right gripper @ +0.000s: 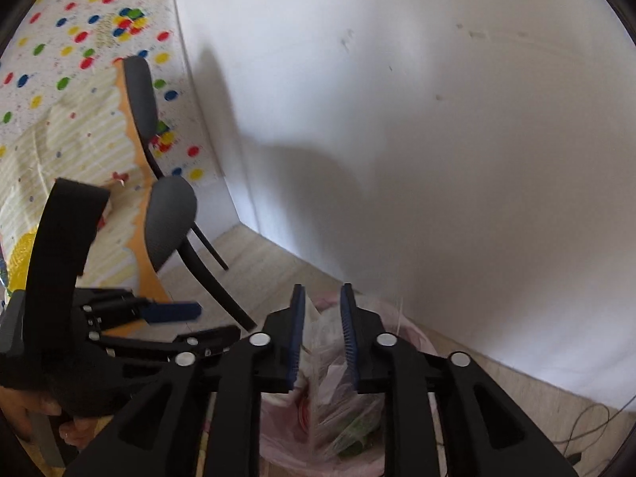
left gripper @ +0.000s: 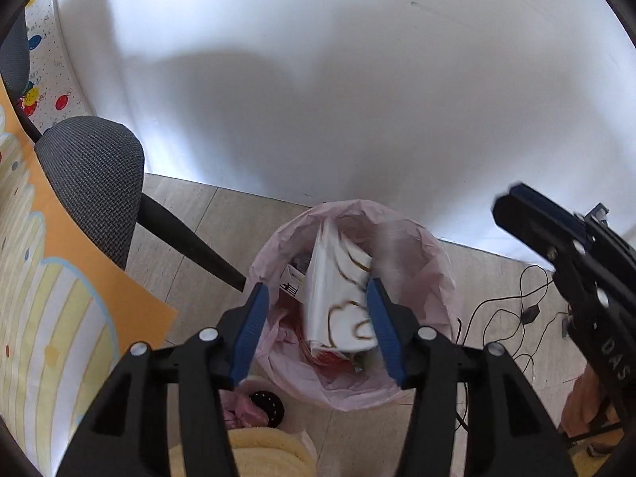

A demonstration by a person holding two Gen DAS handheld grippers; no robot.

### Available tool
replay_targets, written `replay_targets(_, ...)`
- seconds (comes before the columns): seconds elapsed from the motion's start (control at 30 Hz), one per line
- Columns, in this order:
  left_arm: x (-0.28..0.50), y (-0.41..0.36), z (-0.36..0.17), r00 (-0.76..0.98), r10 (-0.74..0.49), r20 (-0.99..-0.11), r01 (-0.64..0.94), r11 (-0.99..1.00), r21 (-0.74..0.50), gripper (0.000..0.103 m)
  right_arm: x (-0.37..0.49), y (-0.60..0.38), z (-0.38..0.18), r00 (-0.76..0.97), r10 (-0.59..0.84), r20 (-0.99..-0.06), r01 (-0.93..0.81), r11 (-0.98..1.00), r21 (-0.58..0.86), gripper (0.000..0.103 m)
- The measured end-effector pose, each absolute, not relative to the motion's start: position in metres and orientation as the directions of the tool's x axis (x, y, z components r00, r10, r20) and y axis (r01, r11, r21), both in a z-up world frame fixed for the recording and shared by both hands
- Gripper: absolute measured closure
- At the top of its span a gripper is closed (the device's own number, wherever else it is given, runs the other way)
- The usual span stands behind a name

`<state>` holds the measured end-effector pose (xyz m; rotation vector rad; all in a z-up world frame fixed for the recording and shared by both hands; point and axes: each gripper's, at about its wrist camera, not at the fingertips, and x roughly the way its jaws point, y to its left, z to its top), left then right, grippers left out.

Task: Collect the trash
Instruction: 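Open both grippers over the bin and move back over the chair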

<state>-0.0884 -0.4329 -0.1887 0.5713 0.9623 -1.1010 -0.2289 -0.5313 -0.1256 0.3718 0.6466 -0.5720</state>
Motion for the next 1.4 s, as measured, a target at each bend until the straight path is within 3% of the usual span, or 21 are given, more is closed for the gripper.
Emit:
replay_targets(0.23, -0.084, -0.394, -0.166, 0.192, -0.506, -0.841, 0.911, 0.41, -0.039, 0.053, -0.255, -0.501, -0.083, 0.684, -0.423, -0.594, 0.582, 0.807, 0.096, 0.079)
replay_targets(0.37, -0.081, -0.366, -0.148, 0.232, -0.523, -0.82, 0.895, 0.445, -0.03, 0.053, -0.261, -0.482, -0.053, 0.736, -0.388, -0.556, 0.559, 0.81, 0.175, 0.079)
replay_targets(0.47, -0.074, -0.361, -0.132, 0.259, -0.537, -0.803, 0.884, 0.466, -0.027, 0.053, -0.255, -0.463, -0.037, 0.77, -0.314, -0.556, 0.505, 0.832, 0.229, 0.078)
replay_targets(0.67, -0.066, -0.32, -0.105, 0.324, -0.548, -0.771, 0.858, 0.514, -0.004, 0.053, -0.23, -0.42, -0.02, 0.765, -0.03, -0.644, 0.374, 0.834, 0.405, 0.081)
replay_targets(0.73, -0.061, -0.304, -0.096, 0.35, -0.547, -0.761, 0.845, 0.535, 0.004, 0.053, -0.228, -0.4, -0.01, 0.773, 0.028, -0.634, 0.341, 0.824, 0.453, 0.081)
replay_targets(0.83, -0.051, -0.272, -0.082, 0.402, -0.543, -0.737, 0.816, 0.577, 0.02, 0.053, -0.224, -0.373, 0.014, 0.824, -0.006, -0.566, 0.32, 0.829, 0.458, 0.078)
replay_targets(1.0, -0.031, -0.217, -0.063, 0.503, -0.49, -0.712, 0.735, 0.676, 0.054, 0.053, -0.204, -0.341, 0.048, 0.899, -0.164, -0.406, 0.331, 0.862, 0.385, 0.076)
replay_targets(1.1, -0.021, -0.18, -0.058, 0.562, -0.437, -0.703, 0.67, 0.739, 0.076, 0.053, -0.169, -0.327, 0.042, 0.904, -0.101, -0.416, 0.274, 0.883, 0.382, 0.066)
replay_targets(1.23, -0.01, -0.124, -0.053, 0.62, -0.376, -0.689, 0.578, 0.812, 0.078, 0.053, -0.113, -0.306, 0.016, 0.892, -0.006, -0.452, 0.224, 0.875, 0.43, 0.062)
replay_targets(1.4, 0.013, -0.066, -0.054, 0.677, -0.27, -0.685, 0.442, 0.893, 0.086, 0.052, -0.066, -0.276, 0.003, 0.912, 0.098, -0.399, 0.111, 0.877, 0.468, 0.059)
